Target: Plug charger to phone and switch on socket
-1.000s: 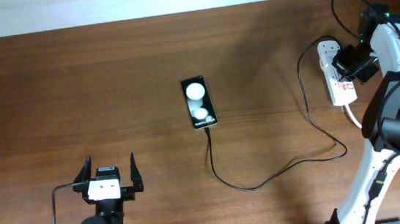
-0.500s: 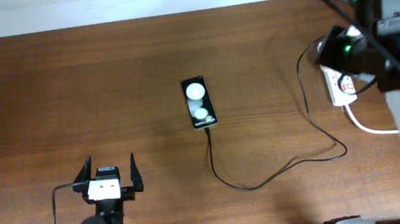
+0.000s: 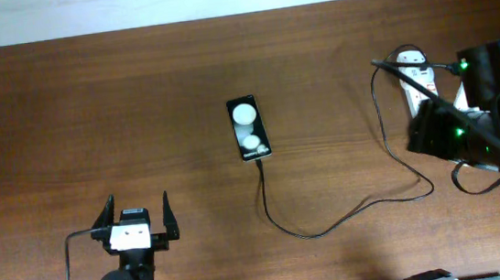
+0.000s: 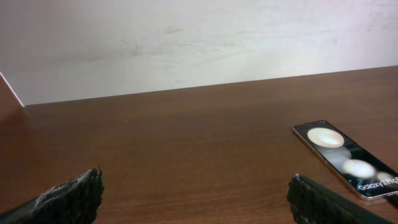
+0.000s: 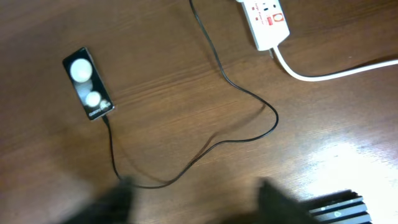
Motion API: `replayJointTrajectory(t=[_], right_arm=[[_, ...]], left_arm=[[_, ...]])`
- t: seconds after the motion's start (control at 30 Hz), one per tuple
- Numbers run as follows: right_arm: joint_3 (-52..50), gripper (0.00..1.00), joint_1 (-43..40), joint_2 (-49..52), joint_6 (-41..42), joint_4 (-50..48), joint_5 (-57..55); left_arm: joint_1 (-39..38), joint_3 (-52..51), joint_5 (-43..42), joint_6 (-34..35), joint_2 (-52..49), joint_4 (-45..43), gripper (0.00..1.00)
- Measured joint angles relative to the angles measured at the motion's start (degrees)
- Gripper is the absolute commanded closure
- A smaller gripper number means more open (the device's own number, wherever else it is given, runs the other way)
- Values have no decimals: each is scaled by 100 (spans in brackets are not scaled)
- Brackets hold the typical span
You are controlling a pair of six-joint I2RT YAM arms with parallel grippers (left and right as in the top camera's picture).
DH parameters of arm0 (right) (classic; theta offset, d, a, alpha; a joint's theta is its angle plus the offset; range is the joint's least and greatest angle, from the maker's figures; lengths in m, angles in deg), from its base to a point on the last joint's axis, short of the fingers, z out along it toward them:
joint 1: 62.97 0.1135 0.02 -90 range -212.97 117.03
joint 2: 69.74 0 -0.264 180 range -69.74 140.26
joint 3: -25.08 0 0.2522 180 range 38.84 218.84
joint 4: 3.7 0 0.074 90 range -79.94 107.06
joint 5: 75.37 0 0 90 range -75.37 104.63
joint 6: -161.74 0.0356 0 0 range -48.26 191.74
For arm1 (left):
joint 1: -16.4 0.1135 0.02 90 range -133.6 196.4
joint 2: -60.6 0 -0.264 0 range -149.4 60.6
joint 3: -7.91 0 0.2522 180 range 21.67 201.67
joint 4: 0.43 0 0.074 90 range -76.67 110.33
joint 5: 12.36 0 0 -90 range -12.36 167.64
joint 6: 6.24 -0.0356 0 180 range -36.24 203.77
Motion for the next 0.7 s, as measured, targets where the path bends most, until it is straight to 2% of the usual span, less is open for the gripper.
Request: replayJointTrajectory(t=[0.23,0.37,0.53,0.7], right_arm=[[0,1,0,22,-74,0,109],[0,1,0,-24,-446,0,107],[-96,1,0,-813,-935,0,17],[-1843,1,0,-2002,-1088,-1117,-48]], left_arm=[[0,0,0,0,0,0,1],[0,0,0,2,0,0,1],[0,0,0,0,0,0,1],[0,0,0,0,0,0,1]])
